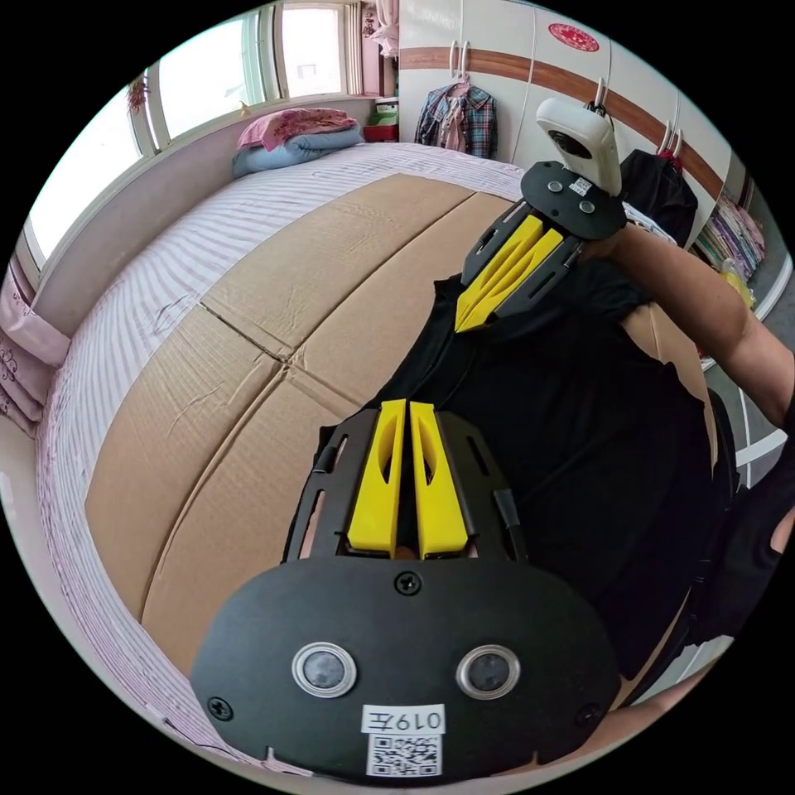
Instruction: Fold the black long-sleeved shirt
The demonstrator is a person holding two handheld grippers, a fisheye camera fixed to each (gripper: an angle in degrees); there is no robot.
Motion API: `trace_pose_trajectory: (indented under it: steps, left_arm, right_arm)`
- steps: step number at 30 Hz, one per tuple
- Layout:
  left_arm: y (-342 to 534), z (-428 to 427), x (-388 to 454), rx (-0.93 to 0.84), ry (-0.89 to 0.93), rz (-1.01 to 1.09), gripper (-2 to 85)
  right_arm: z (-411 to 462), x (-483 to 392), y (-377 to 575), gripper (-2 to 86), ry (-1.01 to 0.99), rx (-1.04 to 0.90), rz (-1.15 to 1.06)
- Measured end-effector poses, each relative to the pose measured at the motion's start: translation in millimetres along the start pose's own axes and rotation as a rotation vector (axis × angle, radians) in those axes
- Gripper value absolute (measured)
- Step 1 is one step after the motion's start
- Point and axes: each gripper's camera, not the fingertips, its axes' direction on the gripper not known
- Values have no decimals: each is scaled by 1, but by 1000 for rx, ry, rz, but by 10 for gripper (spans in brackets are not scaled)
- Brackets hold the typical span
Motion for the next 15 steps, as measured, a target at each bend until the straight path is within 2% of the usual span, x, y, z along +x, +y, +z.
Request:
trace_pose_trajectory:
  steps: [7,10,15]
  left_arm:
    - [3,11,0,-25,-51,4,12]
    - [8,10,-7,-9,-44,-26,10]
    - [31,-17,-34,134,-30,-139,8]
  right_arm:
    - [1,-11,-10,2,85,-24,-14]
    - [-6,-8,-12,39,58,3,9]
    - [-37,6,0,52,81,130,92]
